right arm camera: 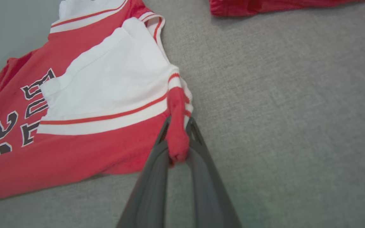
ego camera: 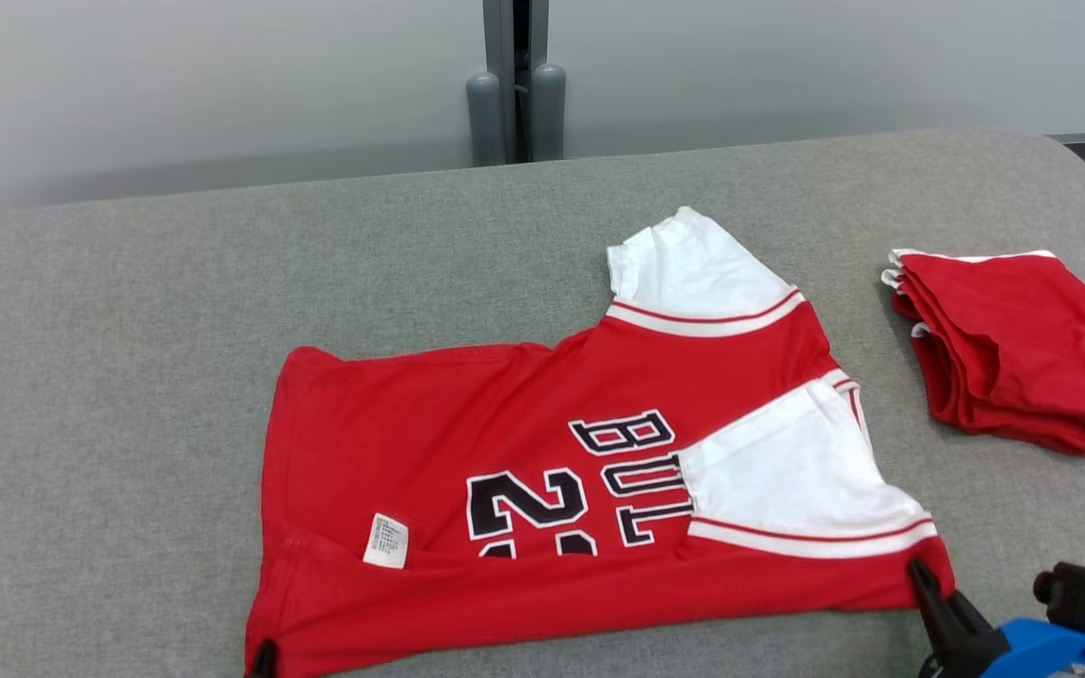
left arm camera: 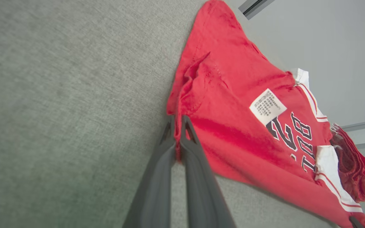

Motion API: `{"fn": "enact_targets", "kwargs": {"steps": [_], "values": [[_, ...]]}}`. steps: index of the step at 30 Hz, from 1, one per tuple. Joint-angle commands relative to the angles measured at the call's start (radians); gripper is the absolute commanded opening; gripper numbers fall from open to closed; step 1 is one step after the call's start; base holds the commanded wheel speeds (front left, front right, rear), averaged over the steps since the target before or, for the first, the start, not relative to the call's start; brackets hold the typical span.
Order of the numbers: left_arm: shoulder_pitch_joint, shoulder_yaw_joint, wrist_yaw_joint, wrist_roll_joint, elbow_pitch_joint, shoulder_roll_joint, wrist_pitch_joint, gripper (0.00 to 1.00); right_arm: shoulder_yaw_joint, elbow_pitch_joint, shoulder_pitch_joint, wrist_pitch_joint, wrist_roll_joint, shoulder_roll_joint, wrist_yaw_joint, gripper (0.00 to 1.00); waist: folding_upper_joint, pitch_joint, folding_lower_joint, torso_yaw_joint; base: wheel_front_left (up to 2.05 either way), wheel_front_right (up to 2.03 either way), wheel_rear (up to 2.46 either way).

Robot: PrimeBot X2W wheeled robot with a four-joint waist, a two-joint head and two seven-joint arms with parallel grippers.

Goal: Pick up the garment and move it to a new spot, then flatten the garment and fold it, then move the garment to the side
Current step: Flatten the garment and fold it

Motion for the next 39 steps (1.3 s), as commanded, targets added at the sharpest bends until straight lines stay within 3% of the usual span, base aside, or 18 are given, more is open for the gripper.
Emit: {"fn": "enact_targets", "kwargs": {"steps": [1,2,3,4,5,6,10,15,19,24,30,39], "values": [[0.014,-0.004,0.012,0.013,0.004,0.015,0.000,0.00,-0.007,-0.019,0.040,0.007,0.011,-0.005,0.000,0.00,-0.0001,-0.001,0.0000,0.001,0.00,0.00,0.00],[0.022,-0.008,0.015,0.013,0.006,0.011,0.003,0.00,-0.007,-0.027,0.059,0.009,0.015,-0.005,0.000,0.00,-0.0001,-0.002,0.0000,0.000,0.00,0.00,0.00],[0.026,-0.011,0.013,0.012,0.007,0.010,0.006,0.00,-0.004,-0.034,0.072,0.007,0.013,-0.005,0.000,0.07,-0.0001,-0.003,0.0000,-0.001,0.00,0.00,0.00],[0.026,-0.016,0.008,0.015,0.006,0.014,0.008,0.00,-0.001,-0.041,0.083,0.003,0.013,-0.005,0.000,0.44,-0.0001,-0.004,0.0000,-0.004,0.00,0.00,0.00],[0.024,-0.023,0.002,0.018,0.004,0.019,0.012,0.40,-0.005,-0.042,0.090,-0.003,0.017,-0.006,0.000,1.00,-0.0001,-0.005,0.0000,-0.006,0.00,0.00,0.00],[0.020,-0.031,-0.005,0.019,0.001,0.022,0.019,1.00,-0.007,-0.044,0.096,-0.005,0.018,-0.005,0.000,1.00,-0.0001,-0.006,0.0000,-0.009,0.00,0.00,0.00],[-0.006,-0.029,-0.007,0.050,-0.028,0.072,0.035,1.00,0.002,-0.065,0.103,-0.021,0.030,-0.004,0.000,1.00,-0.0001,-0.007,0.0000,-0.020,0.00,0.00,0.00],[-0.100,-0.030,0.014,0.183,-0.107,0.214,0.070,1.00,-0.008,-0.132,0.075,-0.029,0.004,-0.004,0.000,1.00,-0.0001,-0.001,0.0000,-0.029,0.00,0.00,0.00],[-0.240,-0.027,0.022,0.277,-0.161,0.336,0.157,1.00,0.016,-0.216,0.027,-0.013,-0.013,-0.004,0.000,1.00,-0.0001,0.019,0.0000,-0.041,0.00,0.00,0.00],[-0.425,-0.052,-0.009,0.338,-0.125,0.431,0.300,1.00,0.066,-0.296,-0.059,0.021,-0.037,-0.004,0.000,1.00,-0.0001,0.070,0.0000,-0.069,0.00,0.00,0.00],[-0.578,-0.117,-0.037,0.367,0.001,0.412,0.414,1.00,0.127,-0.328,-0.149,0.041,-0.047,-0.004,0.000,1.00,-0.0001,0.155,0.0000,-0.100,0.00,0.00,0.00],[-0.691,-0.175,-0.065,0.384,0.163,0.349,0.465,1.00,0.172,-0.304,-0.210,0.026,-0.052,-0.004,0.000,1.00,-0.0001,0.221,0.0000,-0.117,0.00,0.00,0.00]]}}
